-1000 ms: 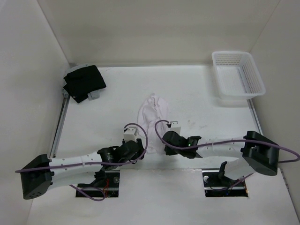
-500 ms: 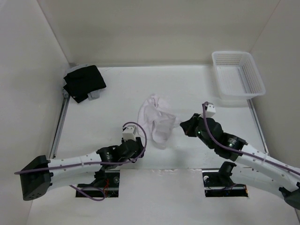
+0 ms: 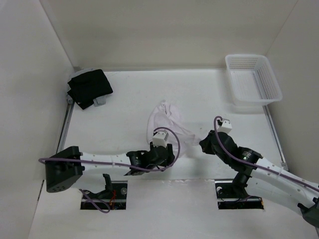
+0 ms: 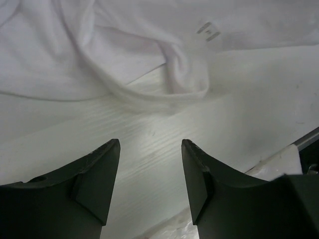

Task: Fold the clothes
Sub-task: Flatten the tank top out

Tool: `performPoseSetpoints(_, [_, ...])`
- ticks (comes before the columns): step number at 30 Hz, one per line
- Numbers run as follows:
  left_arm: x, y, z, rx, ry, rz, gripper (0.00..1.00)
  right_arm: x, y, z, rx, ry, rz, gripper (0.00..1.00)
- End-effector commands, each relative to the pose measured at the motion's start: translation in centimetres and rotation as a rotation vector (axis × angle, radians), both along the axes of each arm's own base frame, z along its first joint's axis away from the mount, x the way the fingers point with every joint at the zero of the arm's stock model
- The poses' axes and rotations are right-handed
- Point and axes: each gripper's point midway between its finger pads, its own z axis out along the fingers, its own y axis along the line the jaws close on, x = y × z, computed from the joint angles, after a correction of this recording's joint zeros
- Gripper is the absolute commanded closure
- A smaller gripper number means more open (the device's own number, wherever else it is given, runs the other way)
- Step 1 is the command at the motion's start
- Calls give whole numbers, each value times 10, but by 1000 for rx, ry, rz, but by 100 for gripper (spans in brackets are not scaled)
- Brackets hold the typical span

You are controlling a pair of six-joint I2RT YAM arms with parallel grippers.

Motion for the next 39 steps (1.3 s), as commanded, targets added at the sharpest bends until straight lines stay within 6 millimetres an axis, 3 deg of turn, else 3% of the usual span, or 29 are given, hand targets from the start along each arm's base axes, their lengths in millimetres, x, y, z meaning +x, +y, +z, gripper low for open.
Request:
performPoseSetpoints(1, [17,-41,40,-77,-121,26,47,4,7,6,42,-21,8,96])
performPoseSetpoints(6, [31,-55,28,70,-246,71,45,6,12,3,70,-28,18,96])
performPoseSetpoints(9, [24,-67,15,133,-284,38,45,9,9,5,86,-38,12,96])
performPoseSetpoints(17, [50,-70,-6,313,-420,87,46,12,0,4,162,-43,18,96])
performPoseSetpoints(19, [54,-73,-9,352,-448,77,57,12,-1,6,174,-48,19,96])
performPoseSetpoints(22, [58,-69,-5,381,-476,92,84,14,-3,7,177,-52,15,96])
performPoseSetpoints(24, [58,-66,-1,385,-484,94,91,14,-2,7,177,-57,19,96])
performPoseSetpoints(27, [50,-52,34,345,-516,93,97,17,0,20,189,-85,28,97])
performPoseSetpoints(29, [45,-35,80,288,-544,87,98,16,6,51,207,-139,57,99])
performPoseSetpoints(30, [43,-21,113,241,-560,94,98,14,9,64,215,-158,71,99])
performPoseSetpoints(35, [42,41,243,135,-658,176,99,-4,18,198,255,-392,162,100])
performPoseSetpoints(37, [35,79,330,62,-734,245,99,-16,16,275,254,-520,190,100])
performPoseSetpoints(38, [34,82,341,46,-741,250,99,-17,16,286,256,-539,193,100])
performPoseSetpoints(39, [34,97,378,-18,-769,276,99,-21,15,317,248,-591,196,100])
